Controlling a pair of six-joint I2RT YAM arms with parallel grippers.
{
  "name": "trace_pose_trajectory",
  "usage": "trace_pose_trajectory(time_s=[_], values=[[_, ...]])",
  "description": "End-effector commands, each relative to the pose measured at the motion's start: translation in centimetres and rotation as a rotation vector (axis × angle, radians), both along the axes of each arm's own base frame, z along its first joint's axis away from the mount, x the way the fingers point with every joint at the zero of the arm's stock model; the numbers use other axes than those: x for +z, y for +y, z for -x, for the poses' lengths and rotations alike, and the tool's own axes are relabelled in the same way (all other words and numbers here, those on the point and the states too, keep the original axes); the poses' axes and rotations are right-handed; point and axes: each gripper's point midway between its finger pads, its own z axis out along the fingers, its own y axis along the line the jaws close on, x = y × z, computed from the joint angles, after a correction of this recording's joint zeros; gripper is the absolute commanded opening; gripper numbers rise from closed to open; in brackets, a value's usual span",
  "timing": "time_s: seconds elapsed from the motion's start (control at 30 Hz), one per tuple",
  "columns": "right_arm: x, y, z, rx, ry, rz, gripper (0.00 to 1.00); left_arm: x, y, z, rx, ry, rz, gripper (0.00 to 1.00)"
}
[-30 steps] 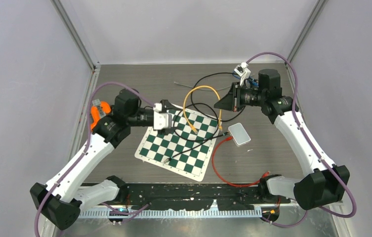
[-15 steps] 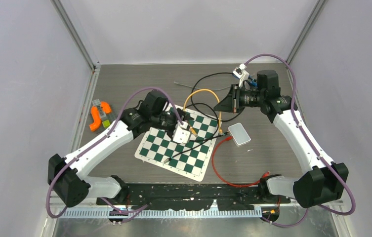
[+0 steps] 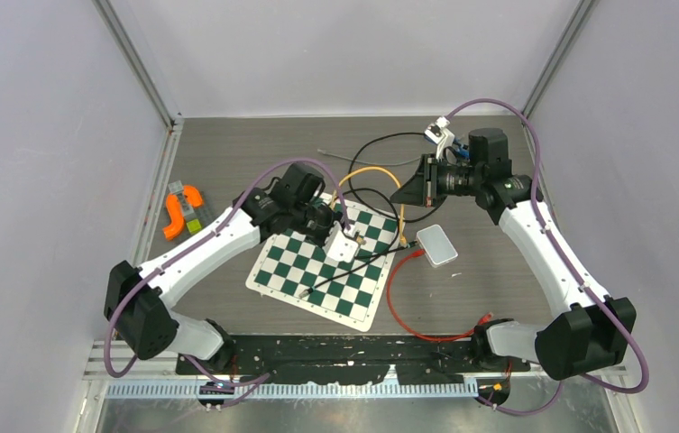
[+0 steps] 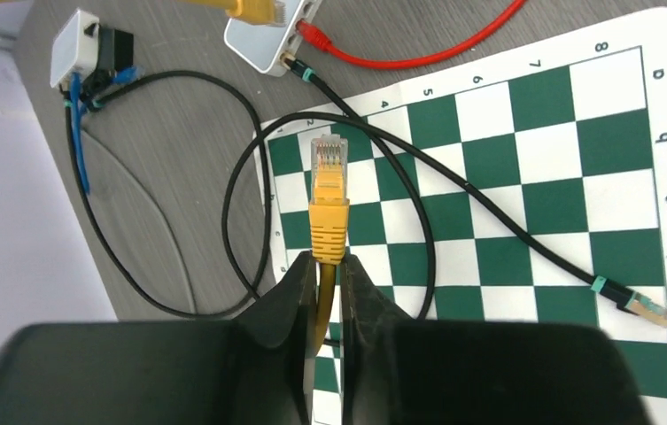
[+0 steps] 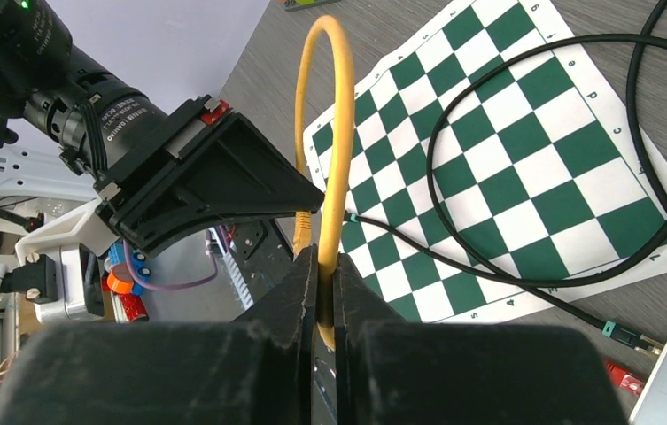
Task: Insert the plug into the switch port
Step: Pick up the connector from the center of the board.
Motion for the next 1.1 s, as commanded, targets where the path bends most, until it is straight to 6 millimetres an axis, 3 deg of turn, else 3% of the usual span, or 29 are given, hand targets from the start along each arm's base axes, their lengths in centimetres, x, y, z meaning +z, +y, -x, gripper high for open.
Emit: trace_pose_trajectory(time_s=[0.0,0.07,0.13,0.2,0.27,0.3,0.33,0.37,0.4,0.43,0.53,0.6,0.73,1.07], values=[[1.6,0.0,-0.5,-0.002,-0.067,-0.011,0.11,2.2,-0.8,0.0,0.001,0.022,0.029,0.0],[2.1,-0.1,-1.6,-0.02,-0.1,0.004,0.17,2.8,-0.9,-0.5,0.053,0.032,0.05,0.0],[3.2,-0.2,-2.9,-0.032,-0.162,0.024,0.34,4.4,-1.3,-1.4,0.119,0.028,0.111,0.0],[5.0,-0.7,-4.4,-0.062,-0.283,0.061,0.62,6.1,-1.5,-1.7,0.174,0.064,0.176,0.0],[8.0,-1.4,-6.0,-0.121,-0.485,0.081,0.7,8.0,-1.5,-1.5,0.223,0.16,0.25,0.0],[8.6,-1.8,-5.7,-0.137,-0.564,0.087,0.72,9.0,-1.5,-1.4,0.246,0.228,0.287,0.0],[10.8,-1.8,-6.1,-0.153,-0.707,0.055,0.73,9.9,-1.4,-1.3,0.251,0.297,0.32,0.0],[10.6,-1.7,-4.8,-0.13,-0.776,0.033,0.74,10.5,-1.3,-1.4,0.269,0.357,0.34,0.0],[12.2,-1.6,-3.8,-0.125,-0.944,-0.022,0.74,11.0,-1.1,-1.7,0.299,0.411,0.356,0.0],[12.4,-1.3,-2.5,-0.082,-1.025,-0.058,0.73,11.7,-0.9,-2.2,0.347,0.479,0.371,0.0],[13.0,-1.2,1.9,-0.015,-1.495,-0.13,0.72,12.8,-0.6,-2.9,0.415,0.667,0.366,0.0],[12.6,-0.7,3.5,0.073,-1.657,-0.127,0.71,13.7,-0.7,-2.7,0.423,0.772,0.346,0.0],[9.9,1.2,5.1,0.374,-1.729,-0.11,0.68,14.7,-0.6,-1.6,0.434,0.934,0.264,0.0],[10.2,2.5,4.4,0.427,-1.77,-0.125,0.64,14.6,-0.3,0.6,0.381,1.047,0.212,0.0]])
